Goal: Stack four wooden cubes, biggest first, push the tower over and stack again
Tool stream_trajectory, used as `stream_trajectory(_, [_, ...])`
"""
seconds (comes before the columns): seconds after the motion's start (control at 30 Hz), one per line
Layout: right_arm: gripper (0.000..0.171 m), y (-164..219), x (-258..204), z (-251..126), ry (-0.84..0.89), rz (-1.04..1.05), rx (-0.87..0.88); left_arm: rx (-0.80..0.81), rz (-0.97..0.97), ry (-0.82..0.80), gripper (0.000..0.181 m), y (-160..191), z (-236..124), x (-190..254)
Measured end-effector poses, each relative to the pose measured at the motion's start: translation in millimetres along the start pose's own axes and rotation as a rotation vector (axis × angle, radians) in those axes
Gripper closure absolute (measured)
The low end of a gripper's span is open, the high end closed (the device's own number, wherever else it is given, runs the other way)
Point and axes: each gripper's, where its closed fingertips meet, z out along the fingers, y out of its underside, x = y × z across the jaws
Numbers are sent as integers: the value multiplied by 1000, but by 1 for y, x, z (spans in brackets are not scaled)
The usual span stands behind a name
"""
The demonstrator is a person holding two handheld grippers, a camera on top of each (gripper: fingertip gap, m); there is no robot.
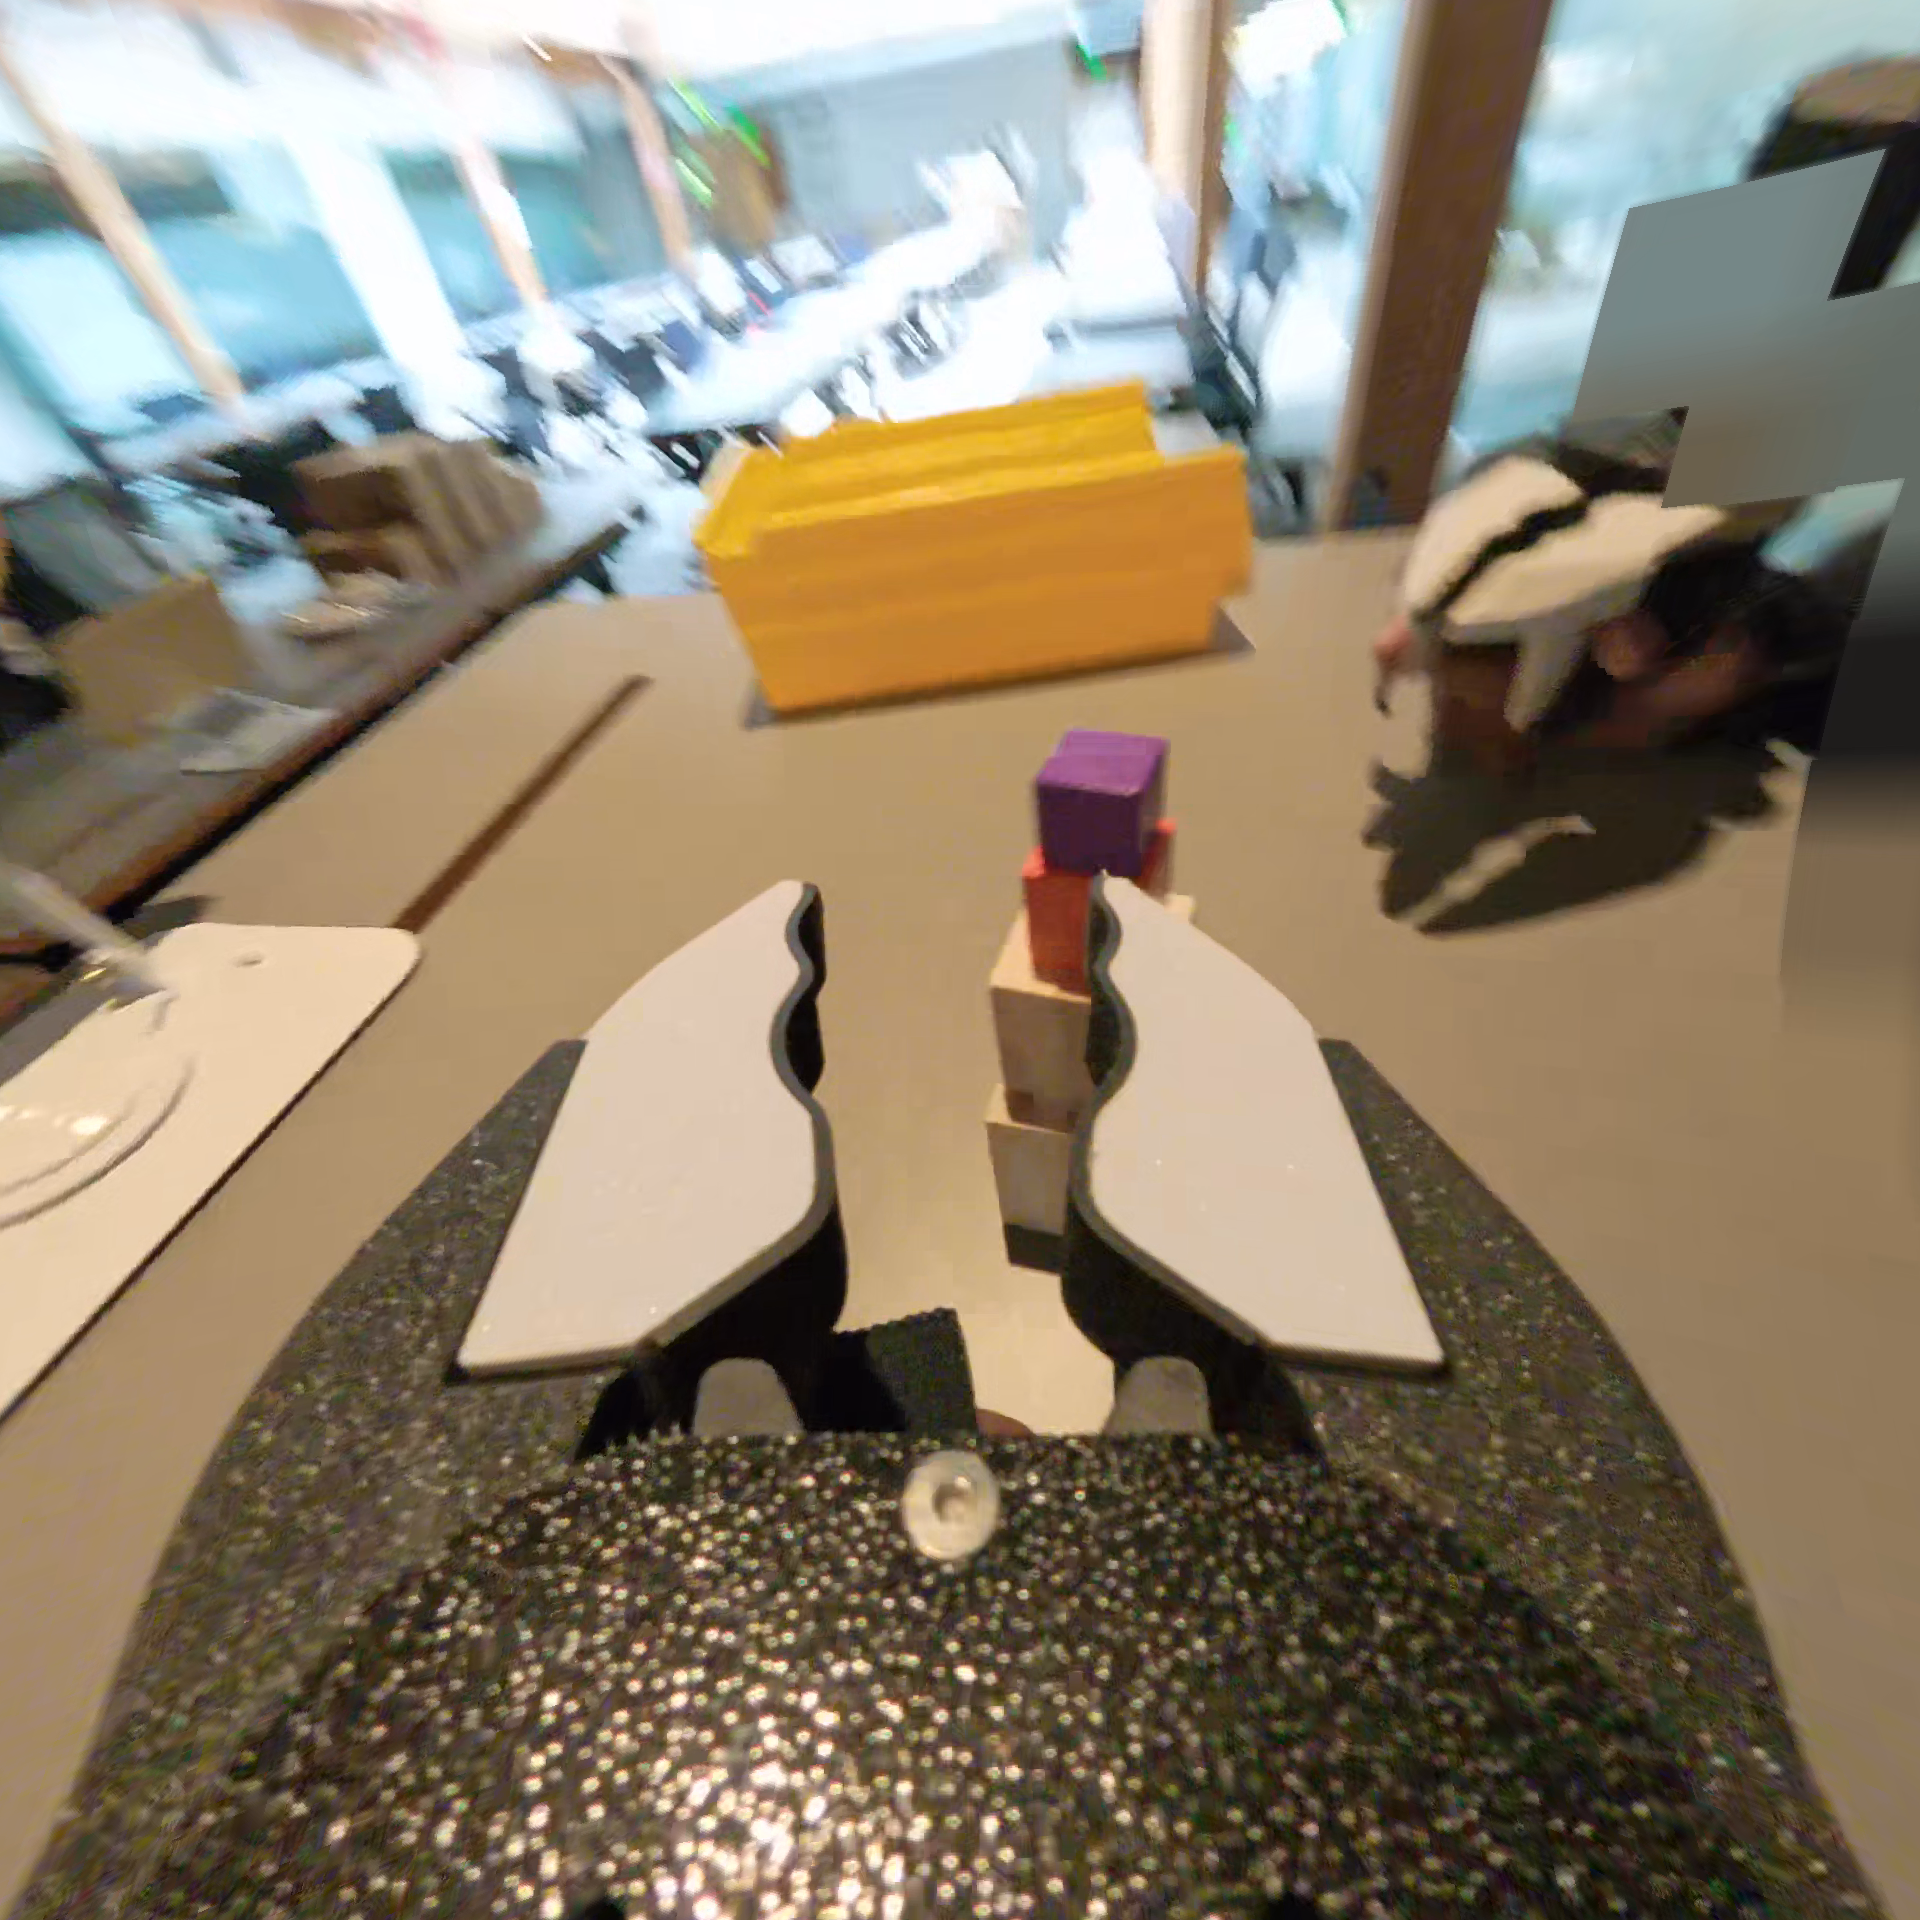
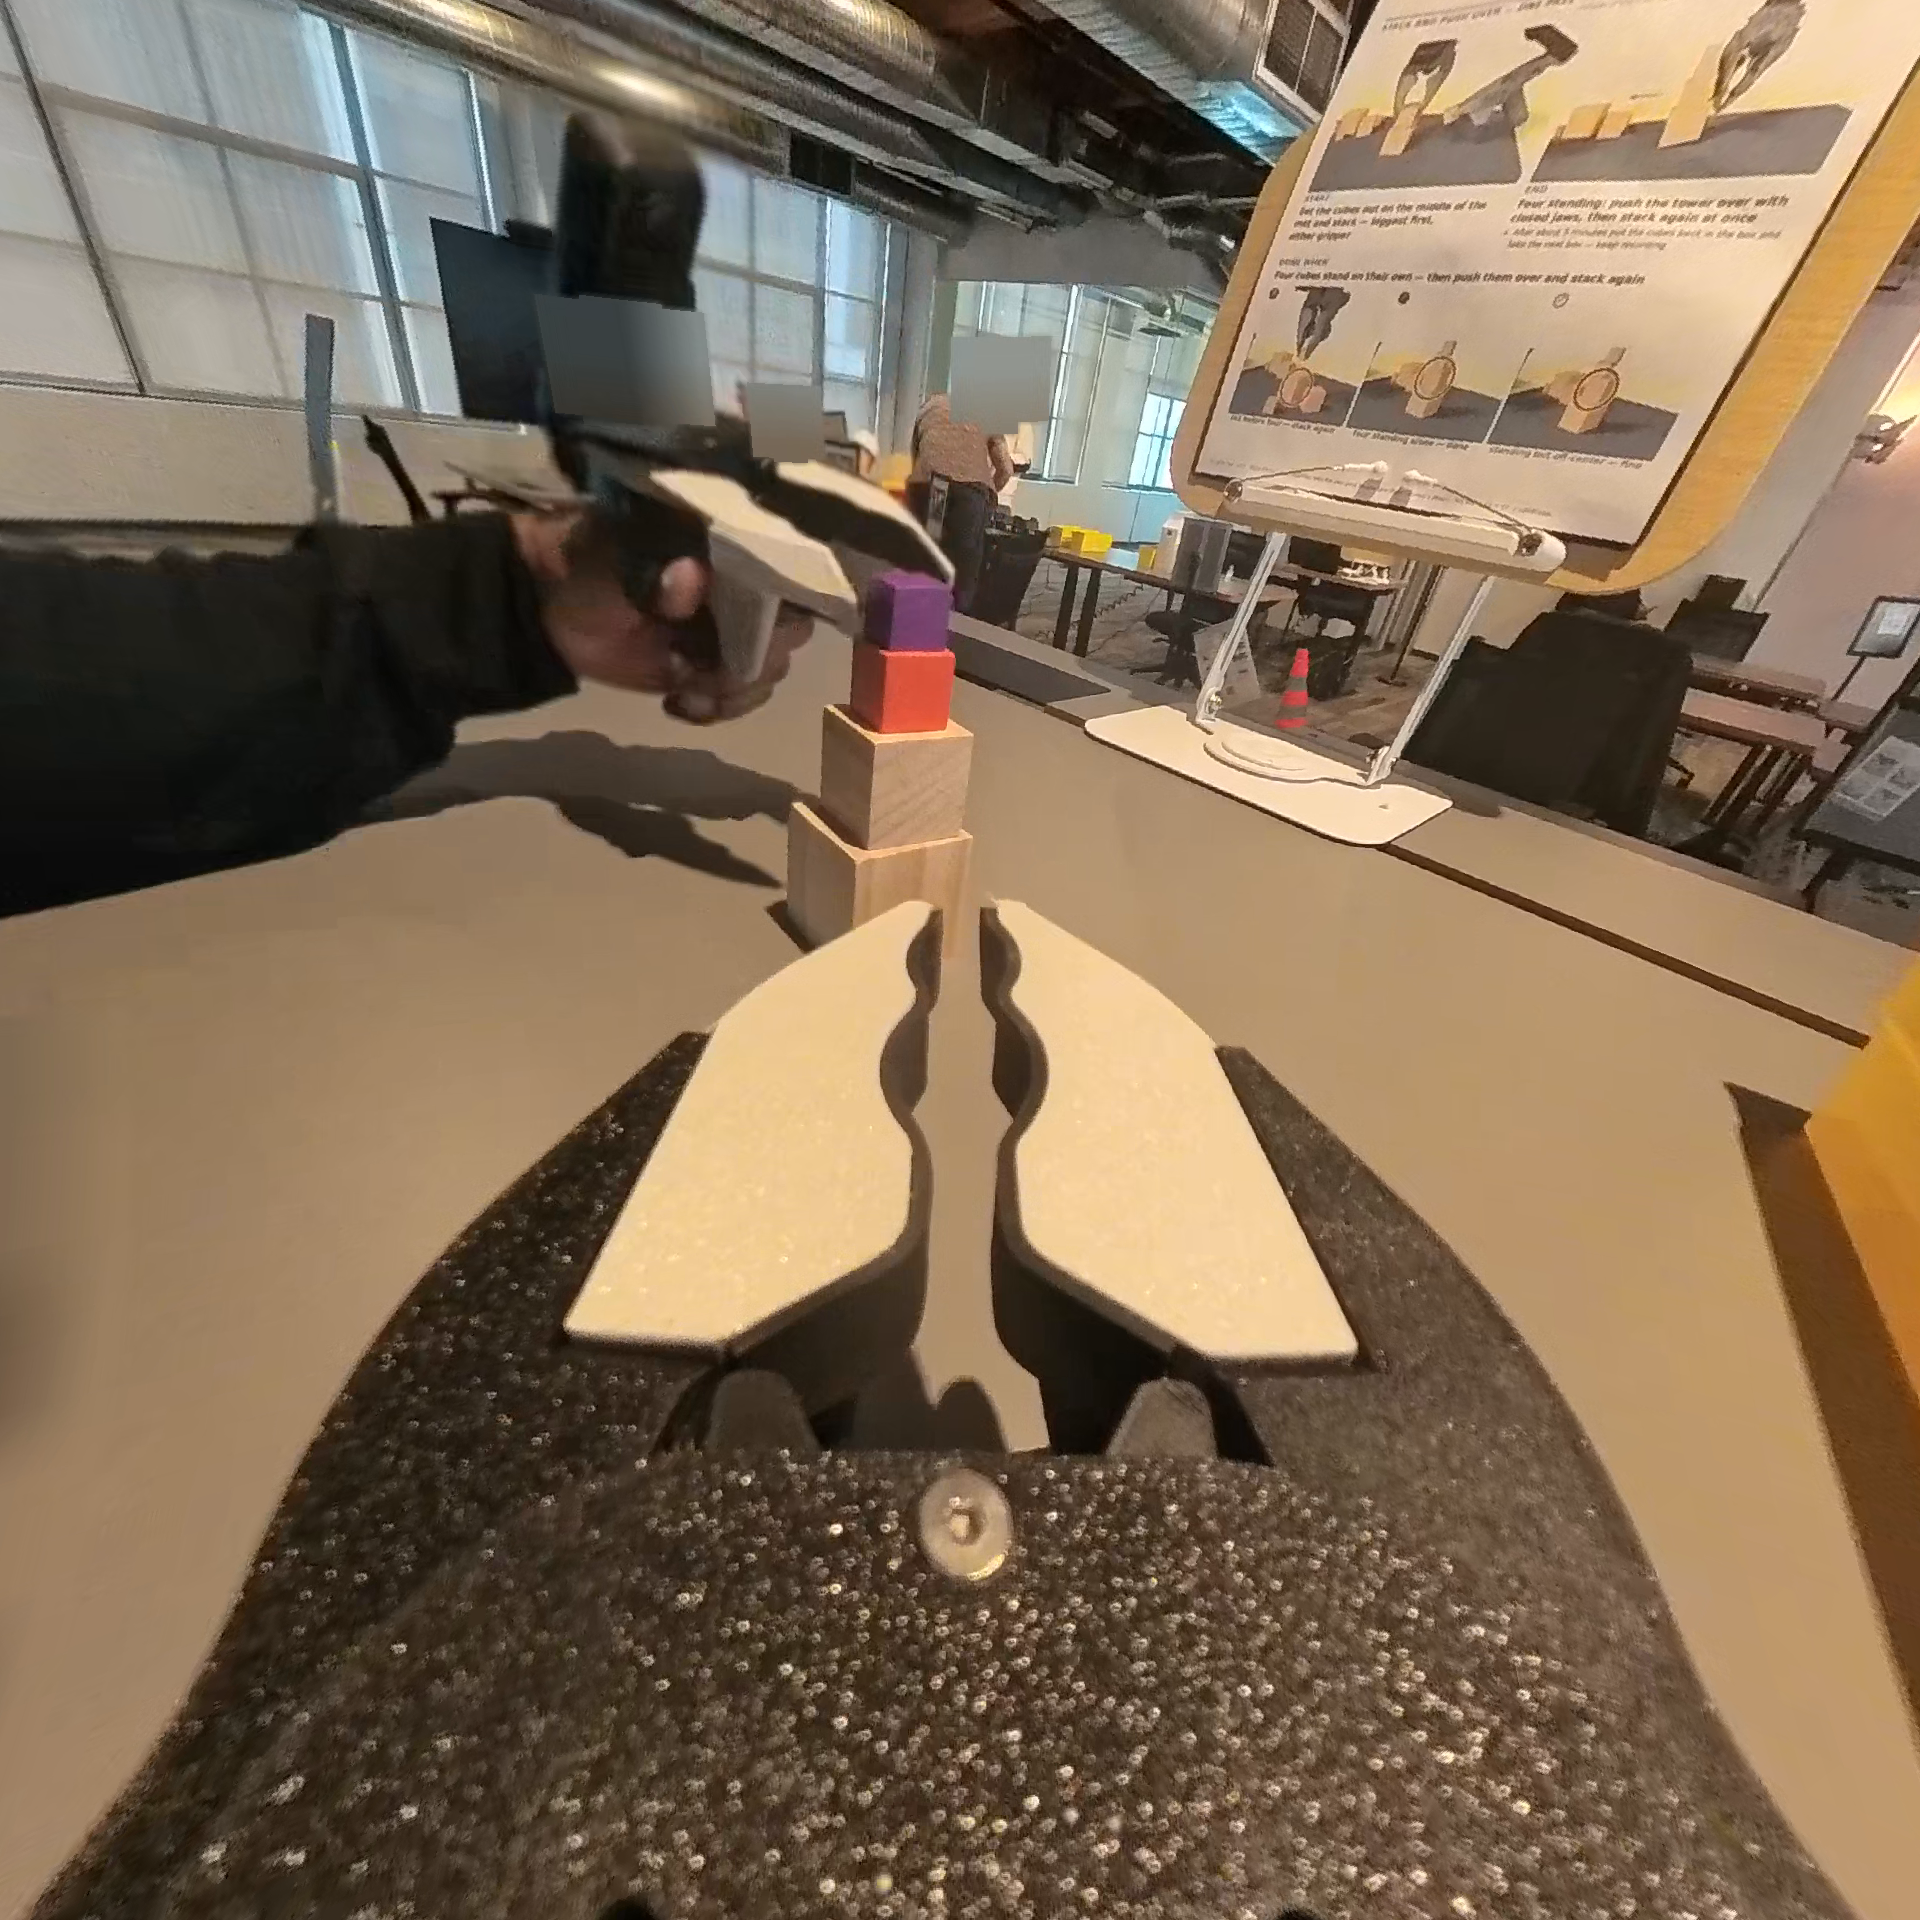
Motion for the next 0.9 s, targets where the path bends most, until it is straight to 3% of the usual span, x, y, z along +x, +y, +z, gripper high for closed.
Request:
stream_trajectory(0.13, [165,6,4,6,20,8,-45,241,-80,-274,138,6,-23,-27])
stream_trajectory(0.23, [166,10,8,18,47,24,-81,354,-147,-360,138,0,-36,-36])
stream_trajectory(0.6, [167,37,28,111,41,127,-275,53,-60,-595,144,31,-40,-43])
stream_trajectory(0.9, [170,35,14,157,-34,97,-272,216,-219,-638,146,27,-91,-54])
